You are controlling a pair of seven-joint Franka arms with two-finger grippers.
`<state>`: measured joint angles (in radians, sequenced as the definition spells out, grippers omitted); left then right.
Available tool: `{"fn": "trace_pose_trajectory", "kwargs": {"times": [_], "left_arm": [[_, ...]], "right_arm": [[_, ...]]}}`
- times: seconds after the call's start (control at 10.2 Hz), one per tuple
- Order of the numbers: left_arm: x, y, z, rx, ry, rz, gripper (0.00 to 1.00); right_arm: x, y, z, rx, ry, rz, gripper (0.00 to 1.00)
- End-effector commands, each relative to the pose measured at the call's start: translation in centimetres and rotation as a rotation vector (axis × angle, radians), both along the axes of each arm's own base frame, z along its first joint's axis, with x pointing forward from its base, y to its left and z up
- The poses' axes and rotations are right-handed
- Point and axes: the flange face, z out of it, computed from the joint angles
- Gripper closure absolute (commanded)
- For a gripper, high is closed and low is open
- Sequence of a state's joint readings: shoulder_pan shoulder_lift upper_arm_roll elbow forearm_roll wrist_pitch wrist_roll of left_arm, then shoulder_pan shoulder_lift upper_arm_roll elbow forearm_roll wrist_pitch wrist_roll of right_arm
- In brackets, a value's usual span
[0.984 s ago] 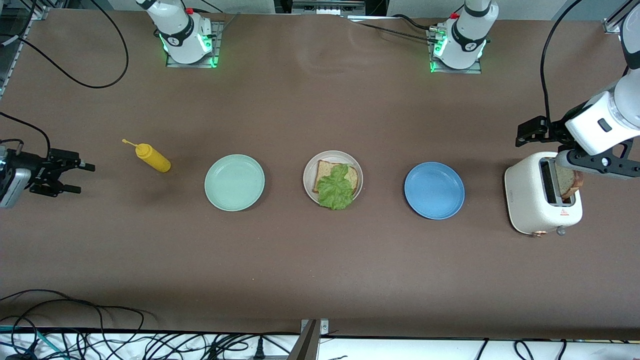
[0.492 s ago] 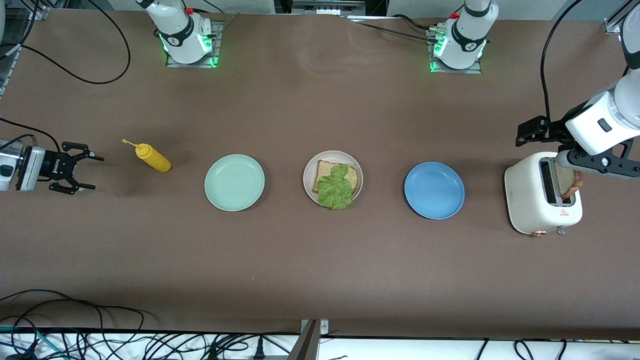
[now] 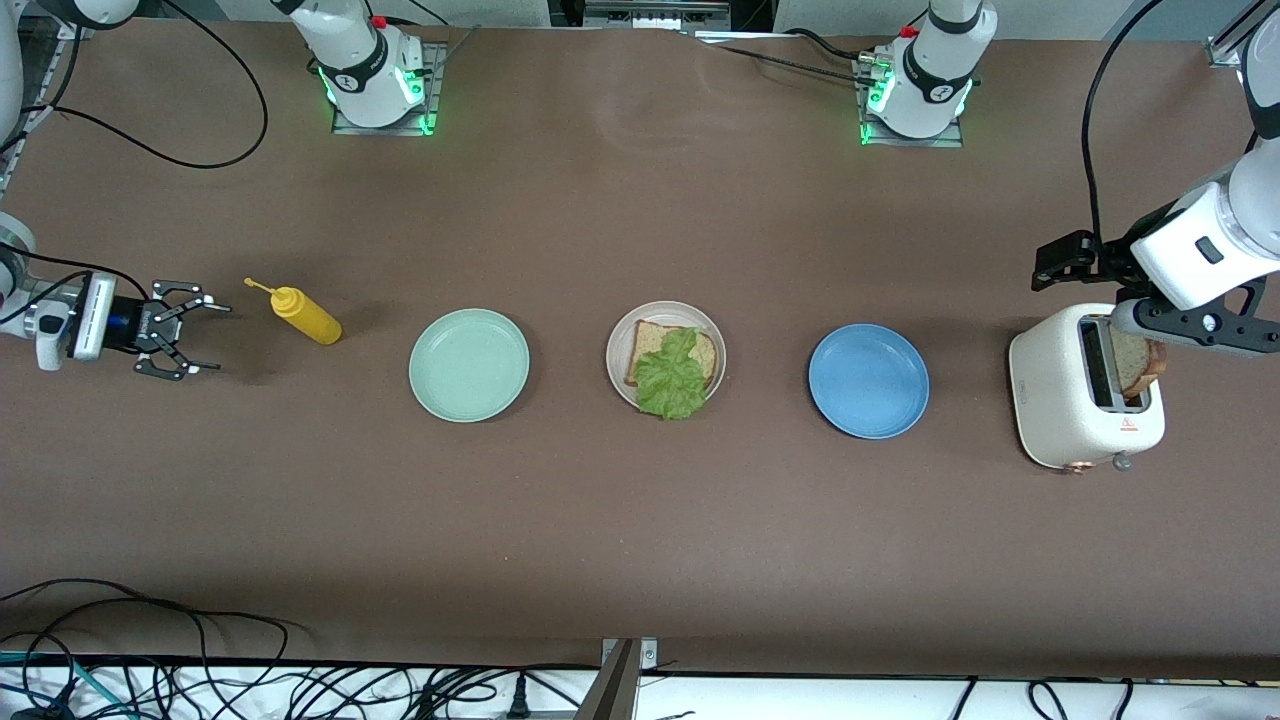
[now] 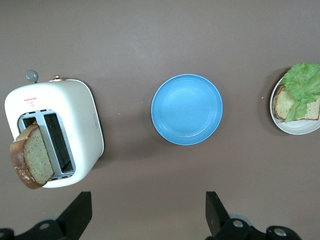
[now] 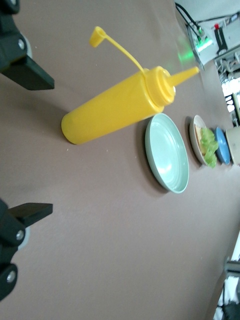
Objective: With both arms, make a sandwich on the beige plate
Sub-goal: 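Grasp the yellow mustard bottle with the right gripper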
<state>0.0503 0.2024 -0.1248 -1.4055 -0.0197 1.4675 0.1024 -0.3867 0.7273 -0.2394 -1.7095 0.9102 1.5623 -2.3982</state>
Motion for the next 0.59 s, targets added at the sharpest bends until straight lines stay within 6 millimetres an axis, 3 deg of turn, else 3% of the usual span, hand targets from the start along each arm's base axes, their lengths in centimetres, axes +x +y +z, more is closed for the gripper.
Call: {"fn": "trace_pose_trajectory", "kwargs": {"times": [0.0,0.49], "left_arm": [[-0.3,0.2,0.6,0.003,0.007,0.007,0.00],[-0.4,0.2,0.6,0.004,0.013,0.007,0.00]], "right_arm": [[0.0,0.7,-1.5,0.061,-0.038,0.007,0.00],[1.1,4.9,-4.9,0.138,-0.040,0.015,0.00]]}}
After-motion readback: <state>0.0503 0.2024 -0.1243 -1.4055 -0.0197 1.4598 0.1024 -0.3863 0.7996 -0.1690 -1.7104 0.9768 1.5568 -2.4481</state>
